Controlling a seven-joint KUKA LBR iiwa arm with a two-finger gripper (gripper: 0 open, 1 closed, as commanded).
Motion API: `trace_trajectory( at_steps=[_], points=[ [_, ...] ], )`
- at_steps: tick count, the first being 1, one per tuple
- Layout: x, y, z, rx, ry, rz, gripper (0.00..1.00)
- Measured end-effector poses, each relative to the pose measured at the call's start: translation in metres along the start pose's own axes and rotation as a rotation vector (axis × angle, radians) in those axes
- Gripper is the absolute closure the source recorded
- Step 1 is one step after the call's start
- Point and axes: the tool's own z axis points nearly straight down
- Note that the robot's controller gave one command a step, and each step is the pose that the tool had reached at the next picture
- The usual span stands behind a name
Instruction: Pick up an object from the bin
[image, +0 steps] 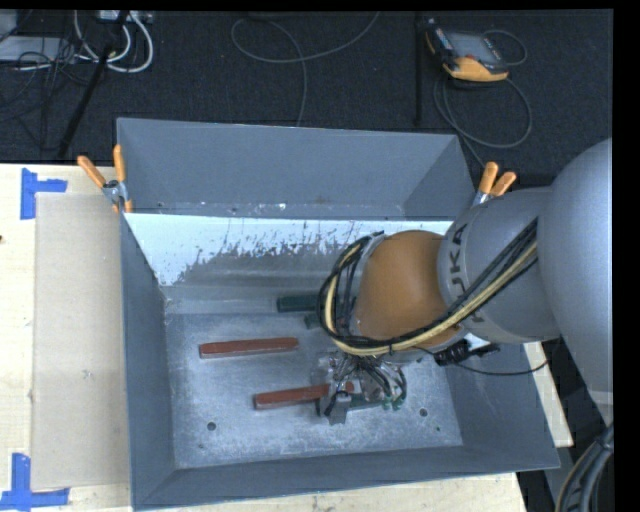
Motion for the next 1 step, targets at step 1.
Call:
trace_trajectory(
  at_steps=[1],
  points=[
    [0.0463,-0.0002,-0.1433,0.003,-0.014,-0.215,1.00]
  ],
)
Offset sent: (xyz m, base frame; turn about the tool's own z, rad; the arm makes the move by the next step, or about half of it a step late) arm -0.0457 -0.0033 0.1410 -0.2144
